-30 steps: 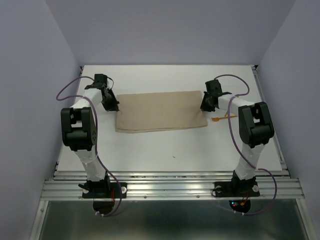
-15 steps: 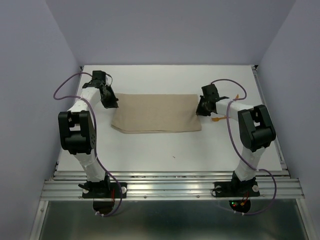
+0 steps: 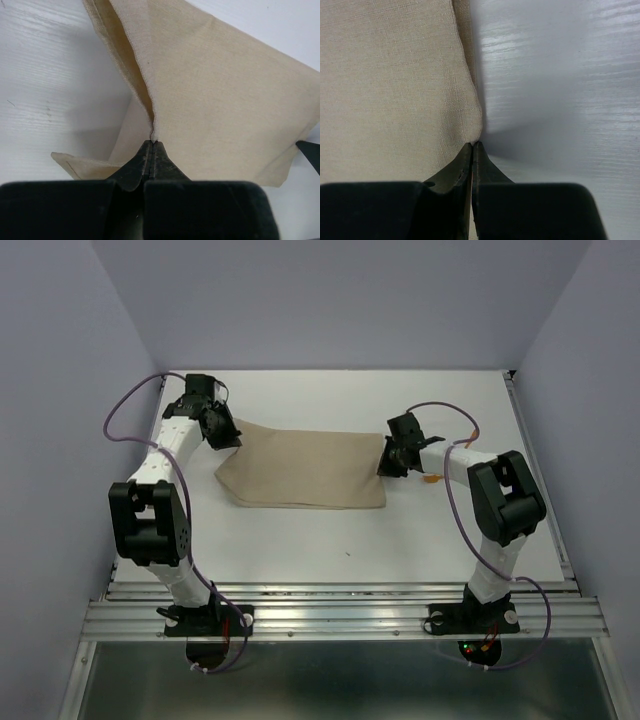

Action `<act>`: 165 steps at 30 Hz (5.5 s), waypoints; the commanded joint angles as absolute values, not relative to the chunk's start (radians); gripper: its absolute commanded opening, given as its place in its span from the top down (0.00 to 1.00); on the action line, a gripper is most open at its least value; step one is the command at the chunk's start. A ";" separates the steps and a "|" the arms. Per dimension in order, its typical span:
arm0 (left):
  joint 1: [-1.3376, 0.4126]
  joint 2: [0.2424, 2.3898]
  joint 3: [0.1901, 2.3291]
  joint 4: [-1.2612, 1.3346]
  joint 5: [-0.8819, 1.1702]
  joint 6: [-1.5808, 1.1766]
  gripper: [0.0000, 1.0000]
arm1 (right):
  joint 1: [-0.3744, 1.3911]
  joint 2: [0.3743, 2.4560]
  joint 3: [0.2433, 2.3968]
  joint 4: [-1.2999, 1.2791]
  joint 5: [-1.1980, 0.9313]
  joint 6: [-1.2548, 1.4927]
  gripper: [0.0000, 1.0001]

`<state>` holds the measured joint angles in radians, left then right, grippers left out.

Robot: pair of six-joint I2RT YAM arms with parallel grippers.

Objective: Fold the napkin into a case and place the utensils inside
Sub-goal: Fold the rectangle-folded napkin at the center of the board, then smooth out the square-folded napkin at the center of the board.

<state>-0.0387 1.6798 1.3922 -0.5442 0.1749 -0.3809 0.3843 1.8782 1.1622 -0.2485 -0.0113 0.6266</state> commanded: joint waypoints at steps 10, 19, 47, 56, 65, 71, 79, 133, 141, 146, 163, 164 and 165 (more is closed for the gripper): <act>-0.230 1.643 1.520 -0.588 0.172 -0.442 1.00 | 0.407 1.905 1.146 -0.255 -0.040 0.652 0.97; -0.389 1.692 1.591 -0.568 0.183 -0.549 1.00 | 0.416 1.898 1.150 -0.250 -0.041 0.663 0.97; -0.623 2.058 1.845 -0.525 0.209 -0.729 1.00 | 0.436 1.911 1.178 -0.241 -0.051 0.686 0.97; -0.635 2.155 1.928 -0.551 0.210 -0.772 1.00 | 0.436 1.907 1.170 -0.241 -0.051 0.687 0.96; -0.650 2.161 1.921 -0.531 0.244 -0.782 1.00 | 0.436 1.905 1.164 -0.239 -0.048 0.687 0.96; -0.658 2.184 1.924 -0.526 0.258 -0.790 1.00 | 0.436 1.902 1.166 -0.239 -0.046 0.687 0.96; -0.661 2.204 1.945 -0.528 0.273 -0.793 1.00 | 0.436 1.894 1.158 -0.239 -0.041 0.689 0.95; -0.230 1.617 1.224 -0.453 0.302 -0.554 0.59 | 0.813 2.068 1.569 -0.615 0.379 0.534 0.58; -0.232 1.617 1.147 -0.402 0.354 -0.560 0.59 | 0.822 2.060 1.554 -0.617 0.425 0.568 0.82; -0.232 1.620 1.124 -0.387 0.367 -0.560 0.59 | 0.822 2.010 1.517 -0.600 0.448 0.601 0.92; -0.236 1.634 1.127 -0.394 0.371 -0.532 0.59 | 0.822 1.747 1.181 -0.525 0.552 0.819 0.76; -0.238 1.634 1.127 -0.396 0.371 -0.531 0.59 | 0.822 1.717 1.143 -0.525 0.567 0.830 0.76; -0.241 1.632 1.126 -0.396 0.373 -0.529 0.59 | 0.822 1.701 1.125 -0.525 0.574 0.842 0.76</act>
